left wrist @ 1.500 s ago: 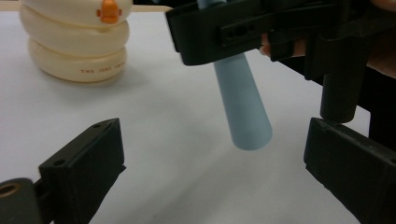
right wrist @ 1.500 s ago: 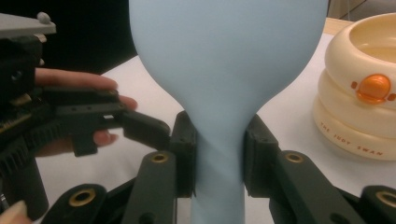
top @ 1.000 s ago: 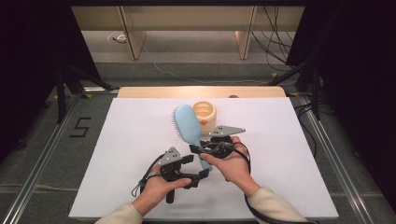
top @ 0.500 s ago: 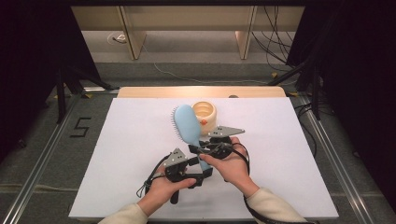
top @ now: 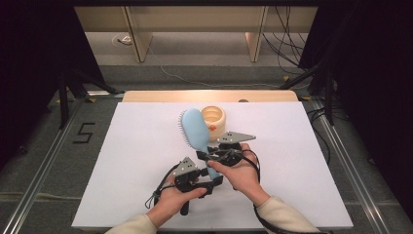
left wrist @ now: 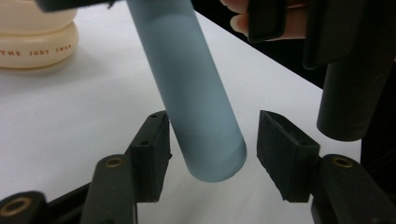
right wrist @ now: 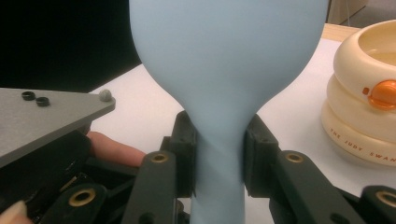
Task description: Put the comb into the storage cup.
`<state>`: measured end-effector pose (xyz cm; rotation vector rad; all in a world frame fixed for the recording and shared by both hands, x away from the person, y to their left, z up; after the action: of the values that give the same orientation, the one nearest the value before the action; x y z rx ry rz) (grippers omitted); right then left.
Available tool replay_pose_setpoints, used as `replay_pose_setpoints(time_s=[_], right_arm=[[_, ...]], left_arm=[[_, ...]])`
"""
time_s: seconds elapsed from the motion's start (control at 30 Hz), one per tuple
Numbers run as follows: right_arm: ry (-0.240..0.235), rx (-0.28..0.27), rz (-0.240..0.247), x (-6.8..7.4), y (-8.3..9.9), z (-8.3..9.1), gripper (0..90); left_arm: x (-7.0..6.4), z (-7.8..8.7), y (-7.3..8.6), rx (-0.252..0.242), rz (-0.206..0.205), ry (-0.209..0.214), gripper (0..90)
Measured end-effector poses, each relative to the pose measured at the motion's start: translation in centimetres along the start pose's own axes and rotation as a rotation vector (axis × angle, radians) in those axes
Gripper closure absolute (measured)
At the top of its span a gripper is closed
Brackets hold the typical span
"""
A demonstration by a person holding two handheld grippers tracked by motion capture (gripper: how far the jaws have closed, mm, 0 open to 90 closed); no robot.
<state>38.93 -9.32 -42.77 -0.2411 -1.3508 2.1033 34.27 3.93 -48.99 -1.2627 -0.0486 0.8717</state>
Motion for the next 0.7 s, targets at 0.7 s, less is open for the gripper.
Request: replay_pose_setpoints(time_s=[0.7], right_arm=[[0.001,-0.020,-0.007,0.28,-0.03,-0.02,70.5]], left_arm=[[0.22,0.08,-0.16,-0.024,0.028,-0.005,56.4]])
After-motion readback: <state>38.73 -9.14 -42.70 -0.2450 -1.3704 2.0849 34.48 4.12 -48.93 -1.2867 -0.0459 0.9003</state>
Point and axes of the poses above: each handheld gripper's, and its own axes: z roughly backward along the jaws, y roughly out of its underside, x roughly to its left, the point moved 2 cm from there along -z, roughly forward along the jaws, and after that the axes turned 3 degrees about z, right-handed, at the moved point
